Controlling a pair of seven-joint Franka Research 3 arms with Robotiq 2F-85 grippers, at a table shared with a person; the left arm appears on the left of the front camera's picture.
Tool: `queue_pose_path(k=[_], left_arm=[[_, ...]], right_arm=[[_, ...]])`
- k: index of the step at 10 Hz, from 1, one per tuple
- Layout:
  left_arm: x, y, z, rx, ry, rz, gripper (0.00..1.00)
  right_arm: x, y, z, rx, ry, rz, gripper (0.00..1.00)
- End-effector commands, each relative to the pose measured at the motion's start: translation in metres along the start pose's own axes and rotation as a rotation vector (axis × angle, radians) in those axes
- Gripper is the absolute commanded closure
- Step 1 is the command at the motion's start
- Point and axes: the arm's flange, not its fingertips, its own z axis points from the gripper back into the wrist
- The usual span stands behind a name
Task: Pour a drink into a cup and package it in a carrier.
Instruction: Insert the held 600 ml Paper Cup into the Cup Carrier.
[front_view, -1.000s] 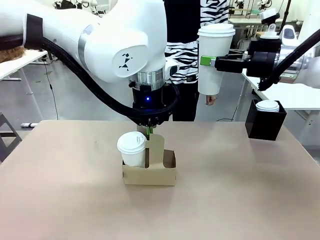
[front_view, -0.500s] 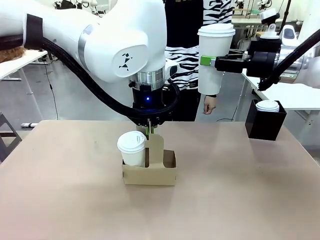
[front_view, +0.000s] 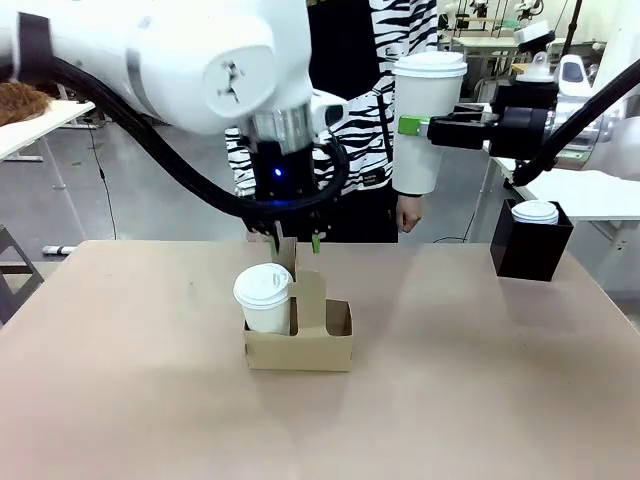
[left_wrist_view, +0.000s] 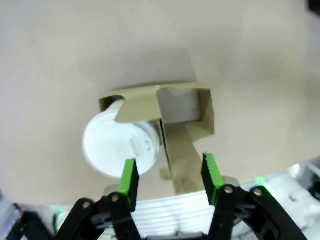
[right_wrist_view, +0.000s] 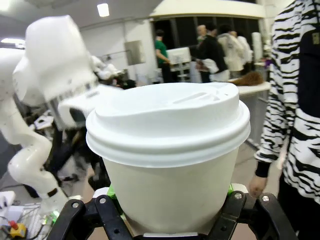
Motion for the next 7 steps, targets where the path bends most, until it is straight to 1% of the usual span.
queue_pose_path(k=[1,2,3,4,5,6,7], left_arm=[[-0.015,0.041,0.043,-0.058,0.010,-0.133,0.00],[-0.020,0.063,0.061,-0.058,0.017,-0.240,0.00],[-0.022,0.091,0.075,-0.086,0.003,-0.346,0.00],[-0.024,0.123,0.084,-0.127,-0.011,-0.494,0.00],[-0.031,0.157,0.087,-0.137,-0.113,-0.631,0.00],[-0.033,0.182,0.085,-0.142,-0.159,-0.714,0.00],[-0.034,0.199,0.079,-0.101,-0.220,-0.765,0.00]], right_arm=[[-0.001,-0.029,-0.009,0.165,0.013,-0.100,0.20],[-0.011,-0.032,-0.018,0.222,0.030,-0.121,0.20],[-0.021,-0.035,-0.027,0.320,0.039,-0.130,0.20],[-0.035,-0.038,-0.038,0.361,0.042,-0.121,0.20],[-0.054,-0.036,-0.051,0.360,0.042,-0.083,0.20],[-0.070,-0.036,-0.061,0.353,0.040,-0.049,0.20],[-0.081,-0.038,-0.067,0.319,0.035,0.001,0.20]])
